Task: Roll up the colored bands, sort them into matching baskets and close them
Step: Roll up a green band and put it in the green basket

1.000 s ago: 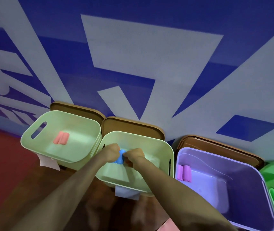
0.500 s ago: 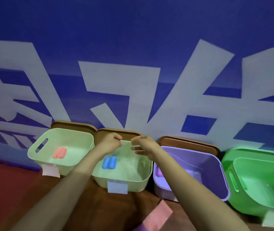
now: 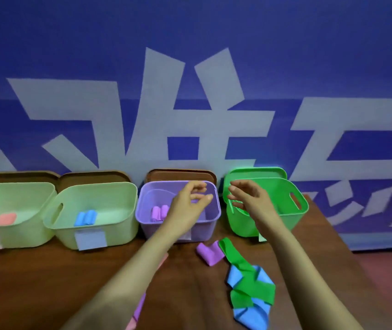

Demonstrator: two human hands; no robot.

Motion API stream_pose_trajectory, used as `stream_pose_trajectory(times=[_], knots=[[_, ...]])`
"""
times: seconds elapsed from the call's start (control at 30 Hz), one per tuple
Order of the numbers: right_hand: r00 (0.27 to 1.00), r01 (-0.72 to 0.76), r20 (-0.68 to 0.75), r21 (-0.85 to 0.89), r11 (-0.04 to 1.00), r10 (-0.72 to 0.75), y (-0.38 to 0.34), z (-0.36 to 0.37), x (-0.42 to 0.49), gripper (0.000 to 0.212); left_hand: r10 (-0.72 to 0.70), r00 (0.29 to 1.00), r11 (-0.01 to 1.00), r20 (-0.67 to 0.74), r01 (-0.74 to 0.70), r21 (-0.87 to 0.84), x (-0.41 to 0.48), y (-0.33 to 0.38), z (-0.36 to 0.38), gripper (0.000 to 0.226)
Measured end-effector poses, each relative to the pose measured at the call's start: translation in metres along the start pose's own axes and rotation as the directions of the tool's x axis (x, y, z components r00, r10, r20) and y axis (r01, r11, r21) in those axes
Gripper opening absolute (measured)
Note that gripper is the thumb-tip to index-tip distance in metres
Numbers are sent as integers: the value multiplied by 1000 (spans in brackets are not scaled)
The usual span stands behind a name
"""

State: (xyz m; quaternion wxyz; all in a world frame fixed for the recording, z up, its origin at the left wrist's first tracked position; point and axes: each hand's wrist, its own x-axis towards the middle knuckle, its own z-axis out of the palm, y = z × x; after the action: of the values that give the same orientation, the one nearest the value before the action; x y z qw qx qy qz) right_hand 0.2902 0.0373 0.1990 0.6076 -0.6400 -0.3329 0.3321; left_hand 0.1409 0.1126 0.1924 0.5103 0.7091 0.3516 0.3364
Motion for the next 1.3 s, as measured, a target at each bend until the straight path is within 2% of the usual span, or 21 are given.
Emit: stream_pose_trajectory(times=[0.13, 0.23, 0.33, 0.4, 0.43, 0.5, 0.6, 0.67, 0.73, 0.77, 0.8, 0.83, 0.87, 0.9, 0.97, 1.07, 1.13, 1.23, 1.3], knots=[[996, -37, -85, -87, 996, 30, 75, -40, -21, 8, -99, 989, 990, 113, 86, 114, -29, -75, 63, 24], [996, -19, -93, -271, 962, -6, 143, -46, -30, 24, -121, 986, 970, 115, 93, 225, -50, -135, 91, 30], [998, 23, -37, -505, 863, -49, 205, -43, -32, 50, -106, 984, 947, 142, 56, 316, -71, -183, 114, 40], [997, 18, -46, -635, 772, -62, 237, -40, -32, 59, -51, 987, 921, 155, -13, 388, -82, -206, 124, 43], [994, 12, -68, -685, 729, -80, 249, -38, -32, 55, 0, 988, 903, 155, -67, 424, -85, -214, 127, 41], [981, 42, -99, -738, 674, -169, 264, -35, -35, 32, 99, 984, 882, 147, -155, 445, -88, -224, 130, 31], [955, 123, -94, -736, 666, -281, 272, -32, -42, 9, 129, 984, 896, 120, -168, 412, -90, -229, 129, 26], [959, 132, -103, -662, 737, -265, 268, -32, -49, 8, 134, 976, 882, 170, -196, 429, -93, -229, 127, 29], [974, 117, -112, -502, 857, -199, 258, -34, -60, 11, 107, 964, 890, 245, -203, 407, -100, -226, 124, 36], [977, 122, -109, -414, 902, -182, 251, -34, -68, 14, 61, 960, 941, 274, -147, 306, -107, -221, 122, 40], [979, 137, -97, -324, 936, -177, 244, -34, -76, 17, 6, 956, 990, 294, -46, 131, -113, -214, 119, 43], [982, 152, -73, -232, 961, -173, 237, -31, -85, 18, -49, 949, 994, 311, 77, -80, -120, -206, 115, 40], [985, 162, -38, -148, 976, -169, 230, -28, -95, 19, -84, 938, 948, 337, 179, -262, -127, -197, 110, 35], [986, 166, -6, -79, 983, -167, 223, -23, -104, 18, -99, 933, 897, 346, 234, -375, -133, -189, 105, 31], [986, 167, 15, 25, 986, -167, 206, -14, -117, 18, -90, 944, 853, 318, 238, -465, -140, -174, 93, 25], [982, 186, 15, 117, 976, -189, 175, -1, -129, 22, -83, 978, 833, 193, 175, -524, -145, -151, 74, 15], [981, 185, 20, 189, 964, -192, 156, 10, -134, 22, -88, 983, 850, 158, 157, -503, -148, -138, 61, 23], [977, 201, 3, 330, 922, -214, 133, 23, -136, 22, -76, 989, 920, 127, 118, -373, -152, -129, 45, 38], [966, 241, -13, 391, 888, -257, 118, 28, -134, 21, -28, 997, 971, 78, 45, -233, -153, -128, 37, 28]])
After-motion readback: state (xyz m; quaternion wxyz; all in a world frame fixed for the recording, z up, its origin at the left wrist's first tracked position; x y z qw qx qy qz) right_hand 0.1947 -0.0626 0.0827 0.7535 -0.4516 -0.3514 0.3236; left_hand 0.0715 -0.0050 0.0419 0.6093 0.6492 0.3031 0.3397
